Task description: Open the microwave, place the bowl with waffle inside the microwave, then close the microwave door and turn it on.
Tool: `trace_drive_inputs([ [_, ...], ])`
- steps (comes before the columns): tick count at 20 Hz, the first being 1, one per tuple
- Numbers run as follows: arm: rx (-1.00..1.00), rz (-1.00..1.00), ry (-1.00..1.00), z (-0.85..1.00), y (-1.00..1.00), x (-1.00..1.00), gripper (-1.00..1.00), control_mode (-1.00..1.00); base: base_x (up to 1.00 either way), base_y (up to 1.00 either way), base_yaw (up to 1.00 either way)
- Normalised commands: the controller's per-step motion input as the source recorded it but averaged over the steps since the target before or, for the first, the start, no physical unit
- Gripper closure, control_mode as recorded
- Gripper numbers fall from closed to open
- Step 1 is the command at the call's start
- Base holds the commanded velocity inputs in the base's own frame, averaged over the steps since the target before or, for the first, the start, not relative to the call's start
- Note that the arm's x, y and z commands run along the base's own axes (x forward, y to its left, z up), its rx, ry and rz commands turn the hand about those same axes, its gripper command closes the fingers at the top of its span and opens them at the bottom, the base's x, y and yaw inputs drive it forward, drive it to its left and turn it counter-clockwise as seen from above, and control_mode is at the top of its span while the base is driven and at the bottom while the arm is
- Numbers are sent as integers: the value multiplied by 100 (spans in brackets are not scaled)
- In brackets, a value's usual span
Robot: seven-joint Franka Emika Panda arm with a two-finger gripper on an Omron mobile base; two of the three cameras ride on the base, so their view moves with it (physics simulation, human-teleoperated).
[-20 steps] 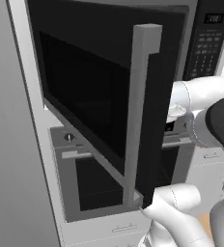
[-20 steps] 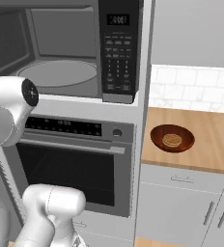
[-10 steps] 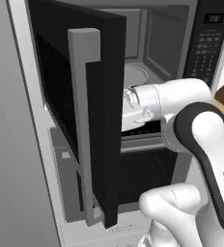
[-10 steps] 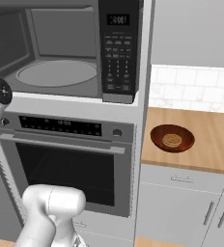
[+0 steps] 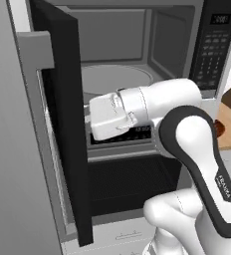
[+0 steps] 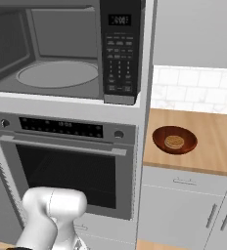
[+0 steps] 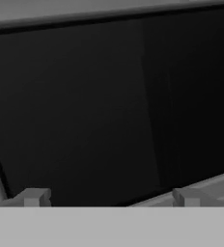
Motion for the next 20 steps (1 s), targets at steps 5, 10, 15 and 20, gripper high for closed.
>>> trace_drive_inputs([
  [5, -2, 0, 0, 0, 15, 1, -100, -100, 0, 0, 0],
  [10, 0, -1, -4, 5, -28, -14, -100, -100, 0, 0, 0],
  [15, 0, -22, 1, 5, -96, -24, -100, -100, 0, 0, 0],
  [20, 0, -49, 19, 0, -100, -2, -100, -100, 0, 0, 0],
])
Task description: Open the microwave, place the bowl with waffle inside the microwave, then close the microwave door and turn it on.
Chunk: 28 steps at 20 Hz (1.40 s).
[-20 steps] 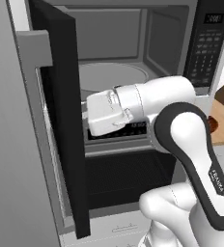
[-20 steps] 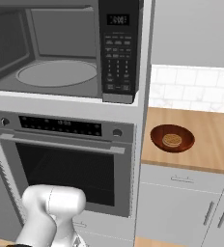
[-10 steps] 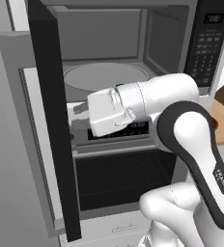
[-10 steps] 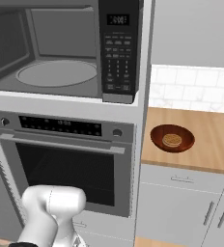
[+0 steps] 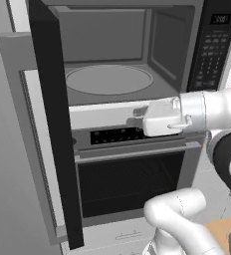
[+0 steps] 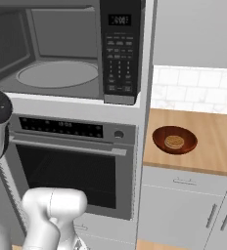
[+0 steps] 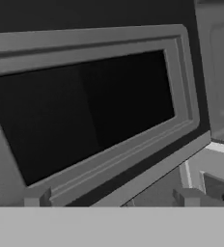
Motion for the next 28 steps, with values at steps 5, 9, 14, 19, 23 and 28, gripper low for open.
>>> trace_drive_inputs([
  [5, 1, -55, 28, 0, -100, 0, -100, -100, 0, 0, 0],
  [9, 5, -50, 36, 1, -100, 0, -100, -100, 0, 0, 0],
  [14, 9, -38, 37, 3, -100, 0, -100, -100, 0, 0, 0],
  [19, 7, -11, 12, -13, -100, 0, -100, -100, 0, 0, 0],
  [23, 17, 0, 0, -31, -100, 0, -100, -100, 0, 0, 0],
  [28, 18, 3, 0, -34, -100, 5, -100, -100, 0, 0, 0],
])
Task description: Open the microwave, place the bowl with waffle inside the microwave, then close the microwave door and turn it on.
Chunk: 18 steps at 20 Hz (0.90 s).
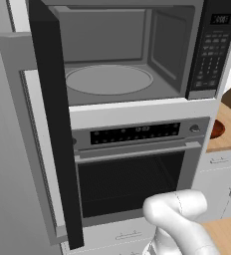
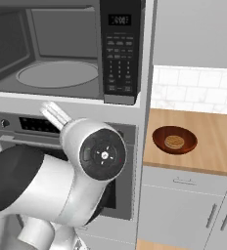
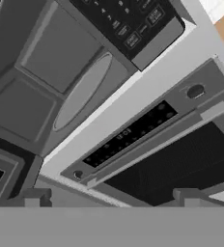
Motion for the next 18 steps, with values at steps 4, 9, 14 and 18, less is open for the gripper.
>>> trace_drive_inputs([
  [4, 15, 4, 0, -30, -100, 23, -100, -100, 0, 0, 0],
  [9, 21, 4, 6, -19, -100, 65, -100, -100, 0, 0, 0],
  [14, 16, 6, 10, -19, -100, 64, -100, -100, 0, 0, 0],
  [18, 11, 6, 8, -28, -94, 53, -100, -100, 0, 0, 0],
])
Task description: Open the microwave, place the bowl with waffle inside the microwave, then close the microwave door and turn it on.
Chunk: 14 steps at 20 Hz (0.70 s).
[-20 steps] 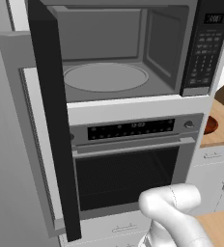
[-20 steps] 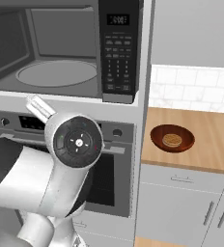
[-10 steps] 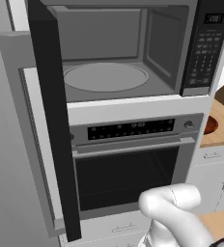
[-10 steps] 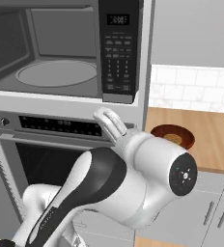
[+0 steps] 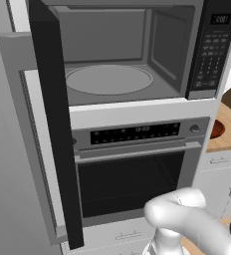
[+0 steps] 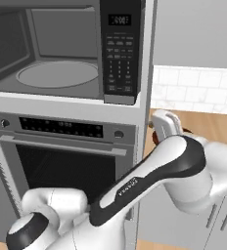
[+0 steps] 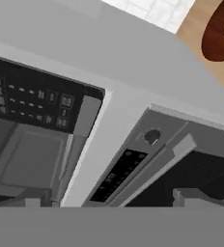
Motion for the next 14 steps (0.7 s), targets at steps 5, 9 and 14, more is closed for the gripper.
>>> trace_drive_inputs([
  [5, 5, 13, 6, -52, -65, 58, -100, -100, 0, 0, 0],
  [9, 0, 13, 1, -61, -46, 76, -100, -100, 0, 0, 0],
  [14, 10, 10, 1, -25, -57, 72, -100, -100, 0, 0, 0],
])
